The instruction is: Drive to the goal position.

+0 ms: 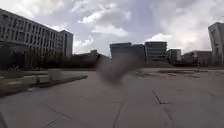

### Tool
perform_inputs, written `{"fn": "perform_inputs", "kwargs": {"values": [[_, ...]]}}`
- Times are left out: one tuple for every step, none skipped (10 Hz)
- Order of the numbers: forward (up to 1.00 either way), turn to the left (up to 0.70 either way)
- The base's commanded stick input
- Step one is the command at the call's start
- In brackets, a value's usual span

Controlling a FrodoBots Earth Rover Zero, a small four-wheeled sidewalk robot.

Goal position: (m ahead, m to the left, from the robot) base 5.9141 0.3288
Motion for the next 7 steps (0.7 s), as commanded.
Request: {"fn": "perform_inputs", "kwargs": {"values": [[0.7, 0.0], [0.7, 0.0], [0.7, 0.0], [0.7, 0.0], [0.7, 0.0], [0.7, 0.0], [0.7, 0.0]]}}
